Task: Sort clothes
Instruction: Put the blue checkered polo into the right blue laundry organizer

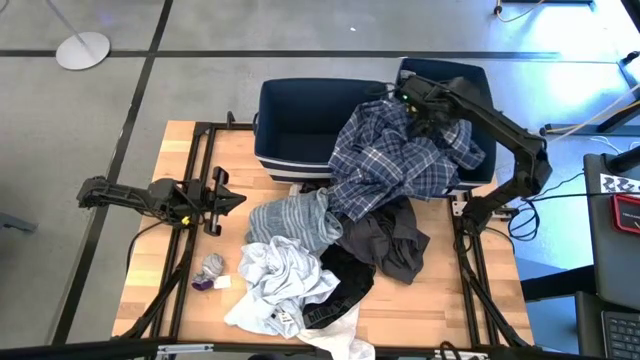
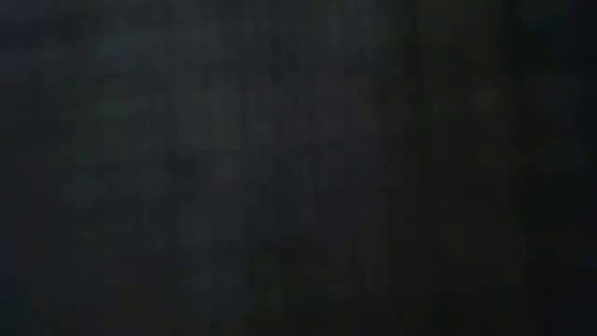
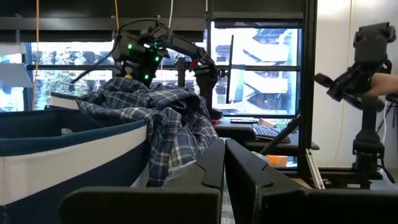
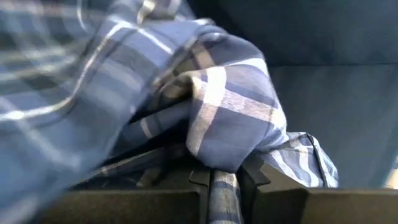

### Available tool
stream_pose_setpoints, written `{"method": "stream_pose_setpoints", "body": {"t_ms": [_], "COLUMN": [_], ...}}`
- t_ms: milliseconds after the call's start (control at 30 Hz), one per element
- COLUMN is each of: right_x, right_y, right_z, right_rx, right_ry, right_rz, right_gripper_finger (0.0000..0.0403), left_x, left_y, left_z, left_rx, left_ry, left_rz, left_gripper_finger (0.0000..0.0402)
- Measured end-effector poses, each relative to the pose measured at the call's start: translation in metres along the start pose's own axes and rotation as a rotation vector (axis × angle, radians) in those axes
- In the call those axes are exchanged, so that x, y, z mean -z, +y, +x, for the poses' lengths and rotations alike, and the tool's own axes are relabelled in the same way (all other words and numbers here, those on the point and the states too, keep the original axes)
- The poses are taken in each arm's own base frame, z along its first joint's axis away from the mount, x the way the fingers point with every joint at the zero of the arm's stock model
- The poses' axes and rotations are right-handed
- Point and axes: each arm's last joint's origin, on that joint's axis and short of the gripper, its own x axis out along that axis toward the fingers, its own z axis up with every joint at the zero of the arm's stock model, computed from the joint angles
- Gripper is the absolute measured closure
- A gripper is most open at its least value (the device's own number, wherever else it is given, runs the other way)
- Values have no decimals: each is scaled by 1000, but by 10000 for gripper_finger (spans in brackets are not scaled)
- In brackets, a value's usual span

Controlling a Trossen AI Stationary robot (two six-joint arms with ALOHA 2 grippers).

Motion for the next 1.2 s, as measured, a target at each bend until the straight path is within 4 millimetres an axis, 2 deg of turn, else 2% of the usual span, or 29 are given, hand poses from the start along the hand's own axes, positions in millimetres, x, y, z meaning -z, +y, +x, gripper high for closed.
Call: {"method": "stream_pose_setpoints", "body": {"t_ms": [167, 400, 600, 767, 867, 1000, 1100, 1200], "right_x": [7, 19, 30, 29, 25, 21, 17, 12], "right_y": [7, 28, 36, 34, 30, 16, 3, -9], "right_z": [34, 75, 92, 89, 80, 55, 31, 4], "right_rx": [19, -53, -40, -31, -35, -31, -34, -167], "right_ry": [92, 154, 209, 207, 200, 225, 211, 118], "right_rz": [-31, -62, -96, -97, -94, -71, -16, 53], "right_gripper_finger": [374, 374, 362, 291, 239, 186, 164, 156], "left_x": [1, 1, 0, 0, 1, 2, 1, 1], "left_y": [0, 0, 0, 0, 0, 0, 0, 0], "left_z": [0, 0, 0, 0, 0, 0, 0, 0], "left_rx": [0, 0, 0, 0, 1, 1, 1, 1], "left_ry": [6, 6, 5, 5, 5, 16, 15, 15], "left_rz": [-2, 5, 8, 8, 7, 6, 3, 3], "left_gripper_finger": [398, 398, 398, 398, 398, 398, 398, 398]}}
